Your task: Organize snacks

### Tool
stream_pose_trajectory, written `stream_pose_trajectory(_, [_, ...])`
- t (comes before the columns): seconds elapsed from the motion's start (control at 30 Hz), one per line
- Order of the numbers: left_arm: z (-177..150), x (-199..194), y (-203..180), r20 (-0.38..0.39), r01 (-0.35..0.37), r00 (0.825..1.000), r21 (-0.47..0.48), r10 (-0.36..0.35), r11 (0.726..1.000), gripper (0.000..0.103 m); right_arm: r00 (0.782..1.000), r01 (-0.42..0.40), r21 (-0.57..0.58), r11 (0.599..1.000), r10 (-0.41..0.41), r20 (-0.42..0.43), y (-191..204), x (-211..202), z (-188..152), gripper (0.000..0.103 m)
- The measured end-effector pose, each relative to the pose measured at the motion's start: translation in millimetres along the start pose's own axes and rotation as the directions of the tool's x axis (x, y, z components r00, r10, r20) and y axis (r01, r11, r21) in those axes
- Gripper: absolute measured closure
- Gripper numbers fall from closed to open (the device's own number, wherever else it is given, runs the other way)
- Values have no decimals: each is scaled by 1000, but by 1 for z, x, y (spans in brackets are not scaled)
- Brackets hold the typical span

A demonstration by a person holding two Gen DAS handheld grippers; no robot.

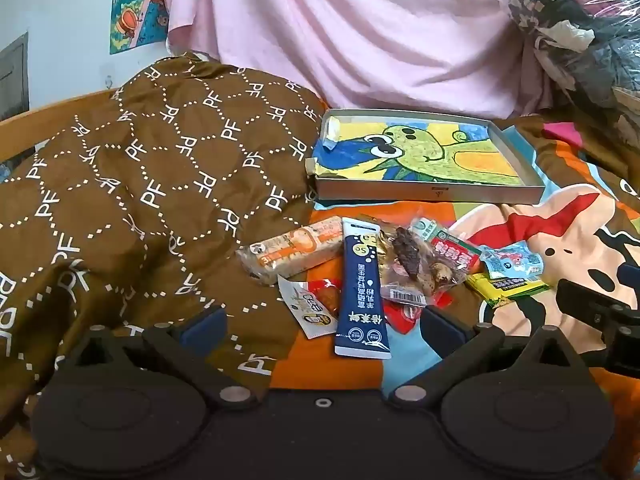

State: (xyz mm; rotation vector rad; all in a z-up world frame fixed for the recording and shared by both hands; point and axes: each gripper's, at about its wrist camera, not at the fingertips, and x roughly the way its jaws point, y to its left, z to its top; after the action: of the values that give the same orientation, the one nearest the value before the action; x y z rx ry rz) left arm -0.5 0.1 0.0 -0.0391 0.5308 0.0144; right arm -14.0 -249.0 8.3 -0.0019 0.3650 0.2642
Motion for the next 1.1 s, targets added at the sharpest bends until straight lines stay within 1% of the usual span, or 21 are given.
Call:
stream_pose_trajectory(0.1, [0, 1, 0, 0, 8, 1000, 2, -8, 1000, 1, 1000, 6, -4, 1000, -6, 0, 0, 1, -1, 0])
stream_pose_trajectory(0.27, [-1, 0, 2, 8, 19, 1000, 6, -19, 1000, 1, 999, 39, -6, 999, -39, -10, 3, 0, -2, 0])
stream_pose_trajectory(0.3, [1, 2, 2, -10, 10, 1000, -2, -10, 1000, 1, 999, 41, 1, 999, -41, -12, -1, 2, -2, 0])
stream_pose_trajectory(0.33, [0, 1, -2, -6, 3, 1000, 4, -3, 1000, 1, 999, 42, 4, 999, -42, -14, 0, 1, -2, 0])
stream_pose_trajectory(0.53, [0, 1, -2, -11, 5, 1000, 2, -5, 1000, 1, 999, 34, 12, 999, -34, -13, 0, -4, -2, 0])
stream_pose_trajectory(0.6, [0, 2, -2, -13, 8, 1000, 2, -8, 1000, 1, 1000, 26, 9, 1000, -26, -18, -2, 1, -1, 0])
stream_pose_trajectory(1.1, [0, 7, 0, -35, 22, 999, -17, -22, 1000, 1, 999, 20, 18, 1000, -19, -25, -1, 1, -3, 0])
